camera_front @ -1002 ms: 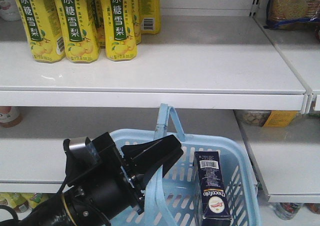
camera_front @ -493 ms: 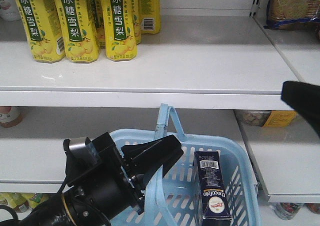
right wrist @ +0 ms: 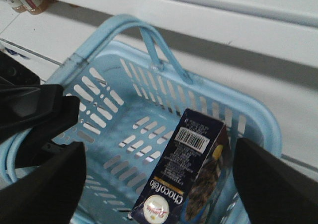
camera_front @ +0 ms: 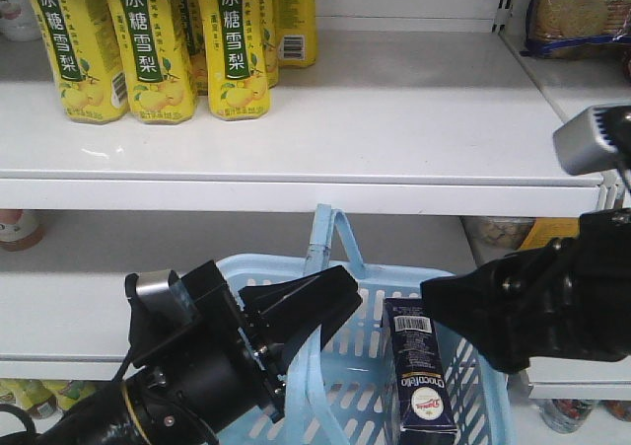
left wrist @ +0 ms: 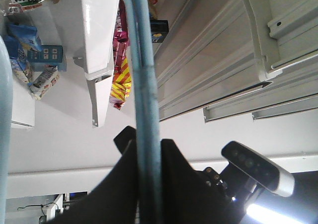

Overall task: Left arm holds basket, right arm returns cookies
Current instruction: 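Lower the open right gripper into the basket over the cookie box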

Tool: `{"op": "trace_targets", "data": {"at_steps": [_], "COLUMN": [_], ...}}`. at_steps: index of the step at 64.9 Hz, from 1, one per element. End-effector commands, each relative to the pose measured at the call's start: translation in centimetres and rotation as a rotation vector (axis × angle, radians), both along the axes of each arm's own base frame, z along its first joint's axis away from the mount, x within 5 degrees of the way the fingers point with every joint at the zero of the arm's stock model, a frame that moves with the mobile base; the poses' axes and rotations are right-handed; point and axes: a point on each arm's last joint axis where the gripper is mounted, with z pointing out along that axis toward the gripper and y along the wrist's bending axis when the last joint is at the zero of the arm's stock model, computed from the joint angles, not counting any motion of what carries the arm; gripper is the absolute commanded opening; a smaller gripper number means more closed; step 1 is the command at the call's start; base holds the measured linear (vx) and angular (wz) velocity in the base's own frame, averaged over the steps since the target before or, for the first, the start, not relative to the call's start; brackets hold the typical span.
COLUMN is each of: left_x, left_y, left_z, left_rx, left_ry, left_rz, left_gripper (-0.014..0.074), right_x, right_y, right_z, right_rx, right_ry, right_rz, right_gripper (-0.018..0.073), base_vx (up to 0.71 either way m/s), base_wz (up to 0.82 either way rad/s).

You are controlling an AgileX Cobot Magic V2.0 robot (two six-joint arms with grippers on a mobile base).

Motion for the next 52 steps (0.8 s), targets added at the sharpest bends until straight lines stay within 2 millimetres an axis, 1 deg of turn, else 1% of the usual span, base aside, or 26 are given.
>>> {"op": "trace_targets", "data": {"at_steps": [1,12,17,33,43,52], "left_x": [-0.1,-0.1,-0.1,-0.1,-0.1,-0.1], "left_y": [1.2,1.2,1.2,1.2,1.2,1.2], "left_z": [4.2,4.2,4.2,4.2,4.2,4.2], "left_rx": [-0.305,-0.305,-0.305,-0.305,-0.305,-0.305], "left_ry": [-0.187,-0.187,-0.187,-0.187,-0.187,-0.187], "left_rz": [0.059,0.059,0.059,0.059,0.059,0.059], "left_gripper": [-0.0003,-0.0003,-0.0003,-0.0003,-0.0003,-0.0003], "right_x": [0.4,0.8,0.9,1.2,1.7,2.5], "right_y": [0.5,0.9,1.0,1.2,1.6,2.2], "right_z": [0.8,-0.4,-0.8,-1.3,-1.8,-1.8], "right_rx": [0.068,0.069,0.06,0.036,0.02,0.009], "right_ry": [0.028,0.177,0.212,0.252,0.273,0.28], "right_rz": [-0.045,-0.131,-0.147,-0.155,-0.158,-0.16], "right_gripper": [0.057,0.057,0.057,0.057,0.057,0.057], "base_vx": [0.0,0.0,0.0,0.0,0.0,0.0], "base_wz": [0.0,0.0,0.0,0.0,0.0,0.0]}}
